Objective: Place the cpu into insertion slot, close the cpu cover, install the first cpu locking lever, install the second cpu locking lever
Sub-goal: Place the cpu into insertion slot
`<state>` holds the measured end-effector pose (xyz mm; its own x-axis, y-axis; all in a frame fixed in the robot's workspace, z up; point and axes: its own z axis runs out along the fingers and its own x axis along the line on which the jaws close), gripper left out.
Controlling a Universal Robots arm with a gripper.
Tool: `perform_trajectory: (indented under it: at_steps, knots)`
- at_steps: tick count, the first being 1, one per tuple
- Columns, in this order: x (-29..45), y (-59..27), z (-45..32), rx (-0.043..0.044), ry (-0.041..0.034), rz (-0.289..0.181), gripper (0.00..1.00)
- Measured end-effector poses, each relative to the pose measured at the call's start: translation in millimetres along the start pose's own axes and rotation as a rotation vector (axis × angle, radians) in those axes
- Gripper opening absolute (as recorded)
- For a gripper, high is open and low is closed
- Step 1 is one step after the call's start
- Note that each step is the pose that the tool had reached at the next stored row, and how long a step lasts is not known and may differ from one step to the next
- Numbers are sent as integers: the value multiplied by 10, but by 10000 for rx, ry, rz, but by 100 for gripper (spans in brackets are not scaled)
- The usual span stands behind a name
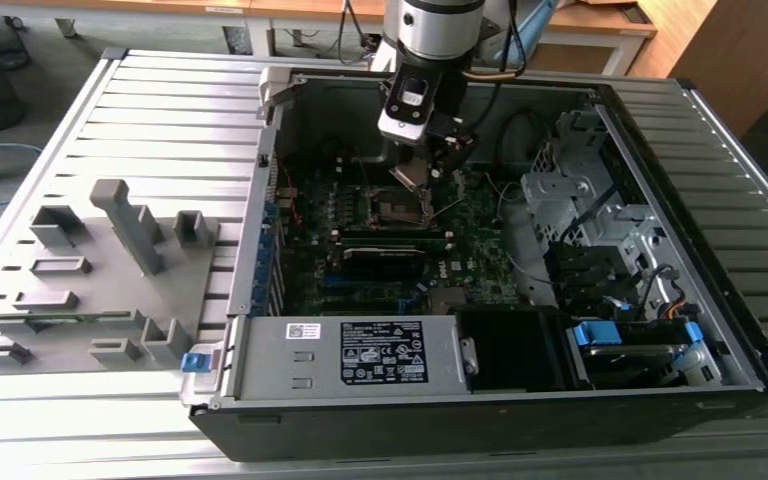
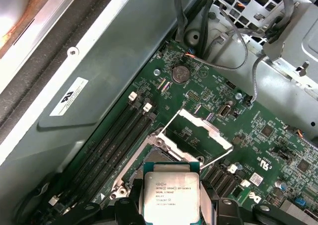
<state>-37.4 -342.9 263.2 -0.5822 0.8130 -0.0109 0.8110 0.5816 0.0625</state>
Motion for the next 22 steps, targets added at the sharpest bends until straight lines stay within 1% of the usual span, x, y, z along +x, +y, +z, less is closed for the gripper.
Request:
perform_trajectory:
  at_steps: [9, 12, 15, 21, 22]
  knots:
    - [0, 0, 0, 0, 0, 8, 54]
    - [0, 0, 0, 0, -6, 92, 54]
    - [0, 0, 2, 4, -24, 382, 54]
    - [0, 0, 5, 12, -70, 1127, 54]
    - [0, -1, 4, 13, -72, 1156, 54]
